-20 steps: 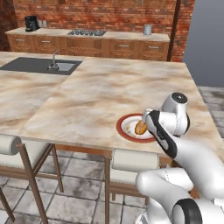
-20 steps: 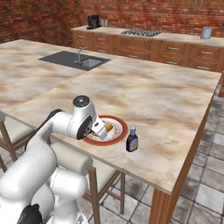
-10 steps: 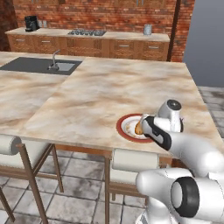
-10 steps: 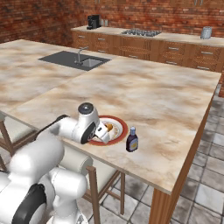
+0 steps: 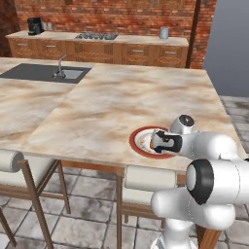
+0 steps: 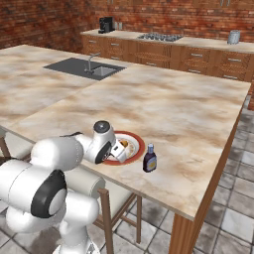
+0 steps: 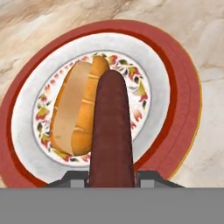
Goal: Move the hot dog bun to the plate on the dining table and place the condiment next to that plate. Then navigate to the fridge and take the sausage and place it on the plate as well.
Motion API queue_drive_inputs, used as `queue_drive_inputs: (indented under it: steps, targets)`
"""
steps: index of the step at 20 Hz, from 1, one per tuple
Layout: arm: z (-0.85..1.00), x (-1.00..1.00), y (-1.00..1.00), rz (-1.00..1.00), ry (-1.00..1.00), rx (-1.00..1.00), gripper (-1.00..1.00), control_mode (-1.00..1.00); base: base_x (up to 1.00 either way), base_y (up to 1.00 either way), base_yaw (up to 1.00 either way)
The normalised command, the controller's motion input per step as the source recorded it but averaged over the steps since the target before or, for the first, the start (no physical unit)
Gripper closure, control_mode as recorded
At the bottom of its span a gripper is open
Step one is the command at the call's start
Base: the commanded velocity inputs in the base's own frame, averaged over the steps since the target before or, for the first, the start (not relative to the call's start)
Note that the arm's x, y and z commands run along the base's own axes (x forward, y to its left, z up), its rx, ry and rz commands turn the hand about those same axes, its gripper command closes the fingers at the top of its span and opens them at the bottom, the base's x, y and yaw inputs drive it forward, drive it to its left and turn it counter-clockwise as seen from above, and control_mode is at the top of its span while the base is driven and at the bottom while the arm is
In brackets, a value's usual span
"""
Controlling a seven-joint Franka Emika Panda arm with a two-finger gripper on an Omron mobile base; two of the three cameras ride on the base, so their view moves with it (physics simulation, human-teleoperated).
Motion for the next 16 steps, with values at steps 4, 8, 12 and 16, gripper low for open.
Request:
queue_drive_inputs:
  steps: [4,8,12,16]
  targets:
    - [-0.19,0.27,-0.04,0.00,0.00,0.04,-1.00,-1.00,0.00,0.00,0.00]
    - [-0.10,0.05,-0.03,0.00,0.00,0.06,-1.00,-1.00,0.00,0.00,0.00]
    - [0.20,-0.26,0.00,0.00,-0.05,0.02,-1.00,-1.00,0.00,0.00,0.00]
    - [0.67,-0.43,0.00,0.00,-0.04,0.00,-1.00,-1.00,0.00,0.00,0.00]
